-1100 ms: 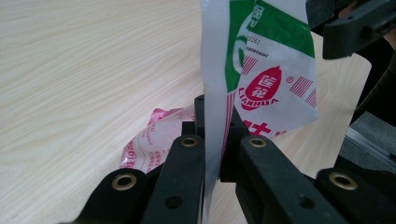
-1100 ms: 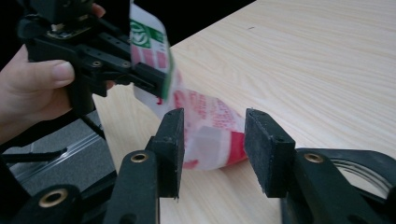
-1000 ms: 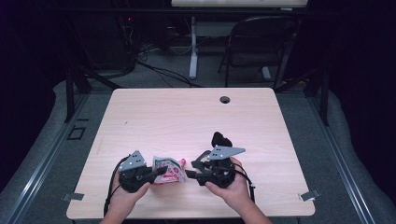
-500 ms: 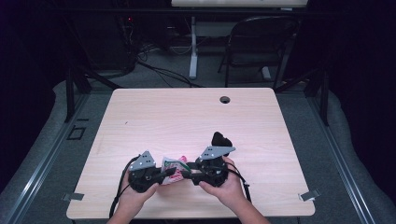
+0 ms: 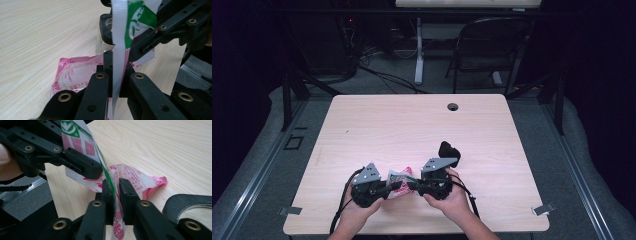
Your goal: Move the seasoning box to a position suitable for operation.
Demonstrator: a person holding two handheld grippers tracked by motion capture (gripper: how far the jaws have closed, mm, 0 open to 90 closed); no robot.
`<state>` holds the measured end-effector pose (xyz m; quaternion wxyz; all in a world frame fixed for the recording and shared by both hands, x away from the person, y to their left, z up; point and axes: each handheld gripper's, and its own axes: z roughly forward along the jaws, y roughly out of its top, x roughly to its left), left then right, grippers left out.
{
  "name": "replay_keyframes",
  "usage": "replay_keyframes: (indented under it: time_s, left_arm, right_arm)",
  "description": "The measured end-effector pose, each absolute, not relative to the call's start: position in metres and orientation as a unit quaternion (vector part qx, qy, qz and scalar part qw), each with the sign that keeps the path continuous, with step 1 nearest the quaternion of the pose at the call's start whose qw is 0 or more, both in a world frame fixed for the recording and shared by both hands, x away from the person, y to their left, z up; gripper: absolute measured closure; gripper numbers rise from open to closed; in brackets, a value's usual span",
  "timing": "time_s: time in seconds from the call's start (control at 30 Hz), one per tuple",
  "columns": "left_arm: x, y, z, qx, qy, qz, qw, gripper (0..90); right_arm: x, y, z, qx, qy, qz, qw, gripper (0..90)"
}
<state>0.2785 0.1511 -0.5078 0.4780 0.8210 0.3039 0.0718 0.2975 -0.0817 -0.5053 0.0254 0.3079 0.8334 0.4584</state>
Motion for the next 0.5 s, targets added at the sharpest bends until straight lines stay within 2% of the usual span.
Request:
replay_keyframes:
  time_s: [0.2, 0.5]
  left_arm:
    - [0.2758, 0.15, -0.5092, 0.826, 0.298, 0.088, 0.47, 80.4]
    - [0.2713, 0.1553, -0.514, 0.834, 0.282, 0.093, 0.465, 71.5]
  right_arm:
    - [0.2979, -0.0819, -0.506, 0.31, 0.833, 0.458, 0.026, 89.7]
    - [0.2977, -0.0818, -0.5054, 0.31, 0.833, 0.457, 0.024, 90.0]
